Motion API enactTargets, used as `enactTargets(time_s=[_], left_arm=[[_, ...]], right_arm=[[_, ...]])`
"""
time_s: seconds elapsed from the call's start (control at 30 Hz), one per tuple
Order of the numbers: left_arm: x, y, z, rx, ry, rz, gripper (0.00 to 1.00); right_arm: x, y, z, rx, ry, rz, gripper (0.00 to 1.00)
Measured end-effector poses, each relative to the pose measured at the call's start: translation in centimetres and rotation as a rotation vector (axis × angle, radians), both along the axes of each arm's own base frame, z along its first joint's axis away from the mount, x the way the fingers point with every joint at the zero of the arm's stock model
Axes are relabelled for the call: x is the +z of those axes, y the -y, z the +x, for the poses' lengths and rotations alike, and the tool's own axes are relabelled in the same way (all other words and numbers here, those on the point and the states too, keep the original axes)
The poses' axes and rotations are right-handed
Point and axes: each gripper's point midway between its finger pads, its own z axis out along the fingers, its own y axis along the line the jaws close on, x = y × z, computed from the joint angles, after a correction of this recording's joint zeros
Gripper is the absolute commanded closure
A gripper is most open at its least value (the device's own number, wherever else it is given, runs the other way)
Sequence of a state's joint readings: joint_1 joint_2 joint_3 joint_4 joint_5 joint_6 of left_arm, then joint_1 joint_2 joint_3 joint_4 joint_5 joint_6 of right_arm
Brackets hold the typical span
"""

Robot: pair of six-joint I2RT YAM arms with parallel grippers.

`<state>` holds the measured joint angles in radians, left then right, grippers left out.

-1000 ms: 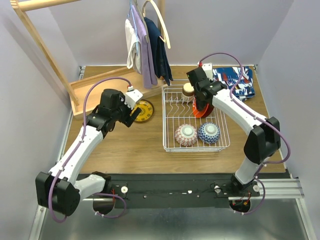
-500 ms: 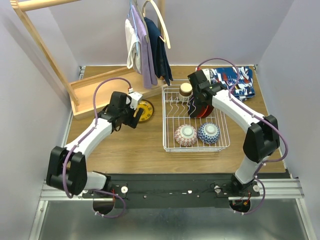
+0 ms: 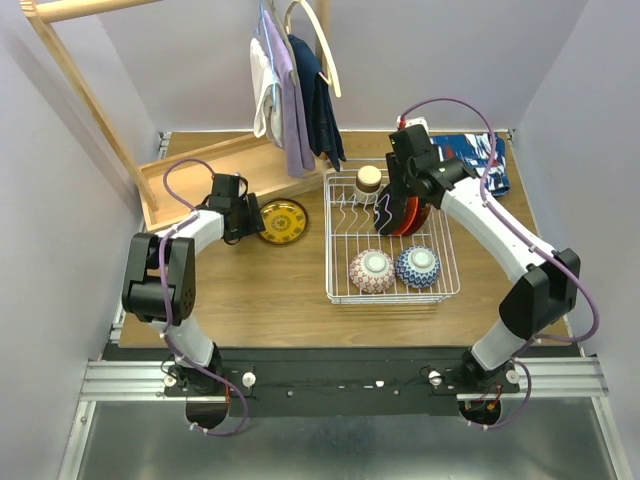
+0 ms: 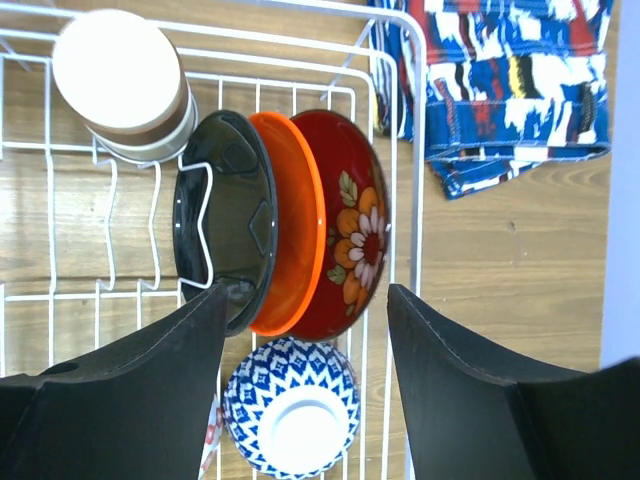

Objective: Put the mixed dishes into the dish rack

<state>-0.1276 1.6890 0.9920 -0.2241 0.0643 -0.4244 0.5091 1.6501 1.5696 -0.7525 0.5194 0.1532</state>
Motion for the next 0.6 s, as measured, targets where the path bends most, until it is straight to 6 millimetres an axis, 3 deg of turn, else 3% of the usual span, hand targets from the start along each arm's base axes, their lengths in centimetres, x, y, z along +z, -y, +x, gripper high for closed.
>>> enactTargets(time_s=[0.17,0.33,0.4,0.47,0.6], left_arm=[[-0.7,-0.1,1.3,0.106,-0.008,-0.128,0.41],[-0.7,1.1,2.2,0.138,0.013,-0.224,0.54],[-0.8,1.5,2.2,0.141,0.018,-0.258,0.67],[-0.9,1.8,2.2,0.142,0.02,-0.28,0.72],[-1.3,2.4,1.7,0.13,0.014,-0.316,1.0]], right_arm=[[1.5,0.3,-0.5,0.017,0.031,0.004,0.27],[1.3,0.3,-0.6,0.04,0.02,-0.007,0.21],[1.2,-0.1,-0.7,0.068,0.01,0.0,0.2],[0.9,-1.0,-0.9,0.121,-0.012,0.019,0.2],[0.1,-2.7,-1.3,0.214,-0.057,0.069,0.2]])
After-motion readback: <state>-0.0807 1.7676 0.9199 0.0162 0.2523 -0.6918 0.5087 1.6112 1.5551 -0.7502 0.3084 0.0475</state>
